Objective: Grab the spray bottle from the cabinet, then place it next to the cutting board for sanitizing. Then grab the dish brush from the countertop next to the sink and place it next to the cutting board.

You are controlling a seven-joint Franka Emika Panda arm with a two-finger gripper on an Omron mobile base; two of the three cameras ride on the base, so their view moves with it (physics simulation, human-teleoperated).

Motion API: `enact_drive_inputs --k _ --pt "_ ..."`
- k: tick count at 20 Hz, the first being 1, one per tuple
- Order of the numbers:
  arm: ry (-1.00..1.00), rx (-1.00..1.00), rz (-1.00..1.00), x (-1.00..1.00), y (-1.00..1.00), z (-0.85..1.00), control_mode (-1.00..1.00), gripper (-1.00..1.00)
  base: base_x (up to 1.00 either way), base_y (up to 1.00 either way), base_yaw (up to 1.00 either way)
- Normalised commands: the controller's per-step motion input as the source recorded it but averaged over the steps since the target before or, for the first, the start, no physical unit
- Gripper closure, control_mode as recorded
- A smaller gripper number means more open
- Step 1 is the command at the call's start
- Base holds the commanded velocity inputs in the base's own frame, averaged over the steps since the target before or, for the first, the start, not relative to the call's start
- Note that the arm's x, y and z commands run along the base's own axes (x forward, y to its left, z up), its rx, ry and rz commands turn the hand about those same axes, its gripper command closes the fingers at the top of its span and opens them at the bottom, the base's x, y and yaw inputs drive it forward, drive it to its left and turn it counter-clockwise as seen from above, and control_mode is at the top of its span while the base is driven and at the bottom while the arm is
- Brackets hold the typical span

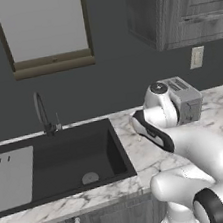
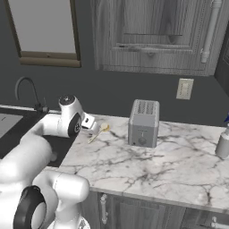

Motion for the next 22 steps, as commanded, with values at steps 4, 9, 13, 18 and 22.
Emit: enact_drive_inputs --k 4,9,13,18,22 --pt "0.03 0.00 0.00 0.37 -0.01 -0.13 -1.00 -1.00 0.00 0.00 0.00" --pt "0.06 0.00 0.00 0.37 -0.07 -0.10 -1.00 -1.00 0.00 0.00 0.00" --pt "0.04 0.00 0.00 0.30 -0.12 -0.09 -1.00 -1.00 0.00 0.00 0.00" --pt "0.05 0.00 0.00 0.38 -0.02 -0.17 -1.00 -1.00 0.00 0.00 0.00" --pt "0.04 0.00 0.00 0.35 -0.06 -0.25 -1.00 -1.00 0.00 0.00 0.00"
